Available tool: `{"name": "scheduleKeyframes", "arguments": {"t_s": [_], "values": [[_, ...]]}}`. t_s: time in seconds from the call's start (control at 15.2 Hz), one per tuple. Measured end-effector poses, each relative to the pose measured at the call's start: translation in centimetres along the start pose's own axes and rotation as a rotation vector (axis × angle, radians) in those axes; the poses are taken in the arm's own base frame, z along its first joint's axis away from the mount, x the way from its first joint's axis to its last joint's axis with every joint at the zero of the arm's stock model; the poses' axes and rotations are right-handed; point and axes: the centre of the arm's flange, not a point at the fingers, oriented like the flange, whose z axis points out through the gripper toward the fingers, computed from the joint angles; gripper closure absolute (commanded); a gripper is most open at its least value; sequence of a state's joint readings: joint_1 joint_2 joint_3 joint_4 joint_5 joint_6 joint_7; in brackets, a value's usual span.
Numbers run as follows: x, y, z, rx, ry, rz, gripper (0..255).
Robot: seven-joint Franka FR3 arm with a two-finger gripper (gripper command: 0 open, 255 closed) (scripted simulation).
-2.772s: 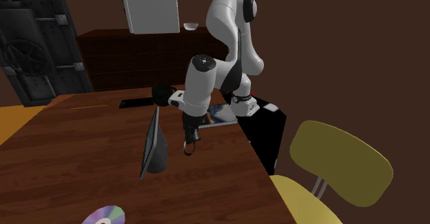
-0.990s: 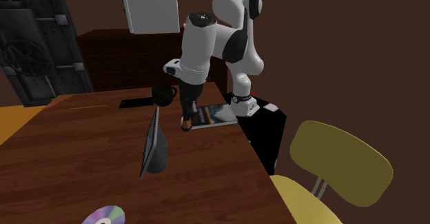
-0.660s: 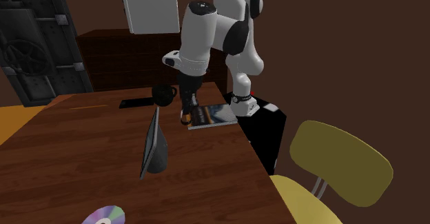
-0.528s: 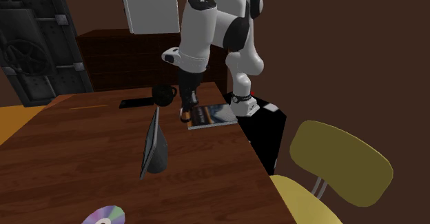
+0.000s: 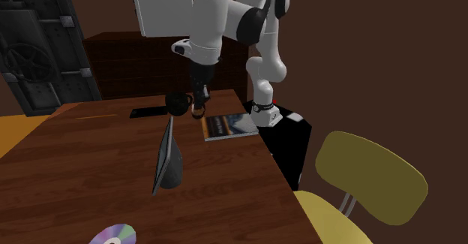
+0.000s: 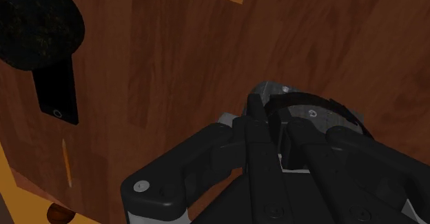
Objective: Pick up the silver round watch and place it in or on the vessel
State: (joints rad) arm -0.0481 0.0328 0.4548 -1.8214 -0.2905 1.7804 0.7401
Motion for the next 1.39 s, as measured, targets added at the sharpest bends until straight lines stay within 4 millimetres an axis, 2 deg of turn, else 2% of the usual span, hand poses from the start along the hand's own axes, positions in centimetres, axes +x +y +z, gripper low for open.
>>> {"name": "scheduleKeyframes", "arguments": {"t_s": [0.13,0.99,1.39], "values": [[0.0,2.0,0.4,-0.001,0.000,-0.001,255],[-0.9,19.1,4.4,0.000,0.000,0.001,255],[-1.4,26.9,5.6,0.000,0.000,0.001,255]]}}
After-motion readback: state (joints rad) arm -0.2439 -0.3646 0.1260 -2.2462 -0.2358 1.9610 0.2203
